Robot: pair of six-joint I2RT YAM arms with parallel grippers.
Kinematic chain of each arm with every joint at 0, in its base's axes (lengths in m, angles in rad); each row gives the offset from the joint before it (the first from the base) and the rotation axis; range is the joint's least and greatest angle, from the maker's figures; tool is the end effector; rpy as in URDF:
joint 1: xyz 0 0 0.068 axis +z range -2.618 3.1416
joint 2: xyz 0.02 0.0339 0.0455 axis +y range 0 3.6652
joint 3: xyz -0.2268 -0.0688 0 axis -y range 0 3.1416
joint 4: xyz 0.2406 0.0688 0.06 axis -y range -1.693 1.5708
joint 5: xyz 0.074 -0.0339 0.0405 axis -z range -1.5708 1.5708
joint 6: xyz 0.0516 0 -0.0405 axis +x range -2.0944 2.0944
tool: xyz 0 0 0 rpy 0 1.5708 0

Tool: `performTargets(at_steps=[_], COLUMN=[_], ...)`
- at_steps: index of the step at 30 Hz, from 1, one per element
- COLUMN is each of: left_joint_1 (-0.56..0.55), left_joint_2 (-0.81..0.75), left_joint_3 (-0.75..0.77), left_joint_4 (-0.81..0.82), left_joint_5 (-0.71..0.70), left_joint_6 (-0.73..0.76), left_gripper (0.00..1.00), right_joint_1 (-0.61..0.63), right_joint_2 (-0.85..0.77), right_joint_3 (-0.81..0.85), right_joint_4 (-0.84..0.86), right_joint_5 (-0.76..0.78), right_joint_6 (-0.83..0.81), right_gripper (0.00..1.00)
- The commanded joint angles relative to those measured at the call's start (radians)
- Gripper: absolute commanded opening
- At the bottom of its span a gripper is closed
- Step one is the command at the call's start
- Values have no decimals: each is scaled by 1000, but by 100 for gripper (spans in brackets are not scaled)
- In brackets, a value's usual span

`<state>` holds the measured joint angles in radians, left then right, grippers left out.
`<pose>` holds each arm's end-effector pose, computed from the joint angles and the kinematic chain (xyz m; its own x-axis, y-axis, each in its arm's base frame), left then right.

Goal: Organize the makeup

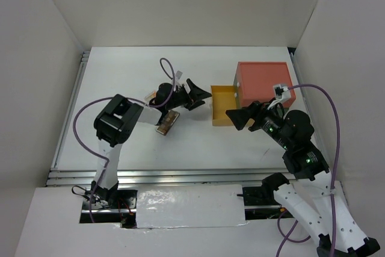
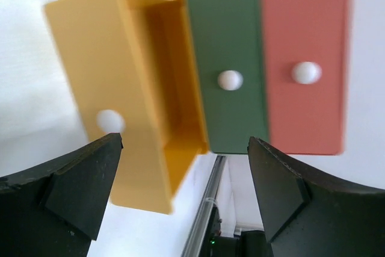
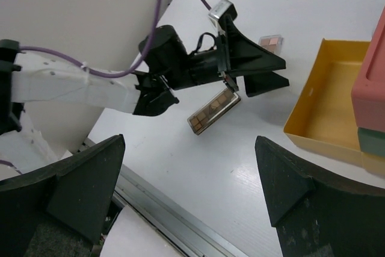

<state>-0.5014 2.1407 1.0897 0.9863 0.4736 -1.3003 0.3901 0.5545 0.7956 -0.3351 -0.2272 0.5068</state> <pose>0.3689 -0.2291 0.1177 -0.8120 -0.5329 -0.2382 0.1663 0.1800 -0.9695 0.1530 0.0755 0.3370 -0.3564 0.3648 -0.8602 -0.4631 0.7306 0.5017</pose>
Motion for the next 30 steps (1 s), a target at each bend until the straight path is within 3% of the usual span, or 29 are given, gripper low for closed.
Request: performTargets(at_steps=[1, 4, 5, 6, 8, 10, 13, 18, 19, 21, 25, 28, 30], left_joint_1=[-3, -2, -3, -5, -8, -8, 3, 21, 24, 31, 40, 40, 43], left_joint_2=[-143, -322, -359, -402, -512, -611, -727, -930, -1020, -1109, -1388, -1517, -1539], left_joint_3=[-34, -27, -10, -7, -5, -22, -105, -243, -264, -267, -249, -177, -119], left_joint_4=[-21, -336, -549, -643, -896, -1038, -1179, -1331, -1403, -1512, -1767, -1813, -1854], left_joint_5=[-48, -177, -228, -284, -455, -632, -756, -854, -878, -1021, -1167, -1158, -1138], left_joint_6=[111, 286, 402, 456, 592, 645, 687, 624, 593, 508, 322, 369, 423], left_gripper=[99, 99, 99, 99, 99, 99, 99, 99, 99, 99, 99, 100, 99], right_joint_1=[6, 4, 6, 6, 7, 7, 44, 309, 329, 398, 472, 527, 543], right_joint_2=[15, 27, 30, 31, 44, 79, 217, 482, 566, 645, 940, 1198, 1342], right_joint_3=[4, 5, 7, 5, 1, 13, 60, 201, 223, 266, 370, 554, 779], right_joint_4=[76, 79, 80, 80, 93, 93, 61, 8, 4, 19, 24, -78, -195], right_joint_5=[-21, -32, -32, -32, -59, -81, -57, 476, 523, 674, 825, 871, 870], right_joint_6=[7, 7, 7, 4, -11, -14, -1, 60, 85, 153, 284, 396, 501], right_gripper=[97, 97, 97, 99, 100, 100, 100, 100, 100, 100, 100, 100, 100])
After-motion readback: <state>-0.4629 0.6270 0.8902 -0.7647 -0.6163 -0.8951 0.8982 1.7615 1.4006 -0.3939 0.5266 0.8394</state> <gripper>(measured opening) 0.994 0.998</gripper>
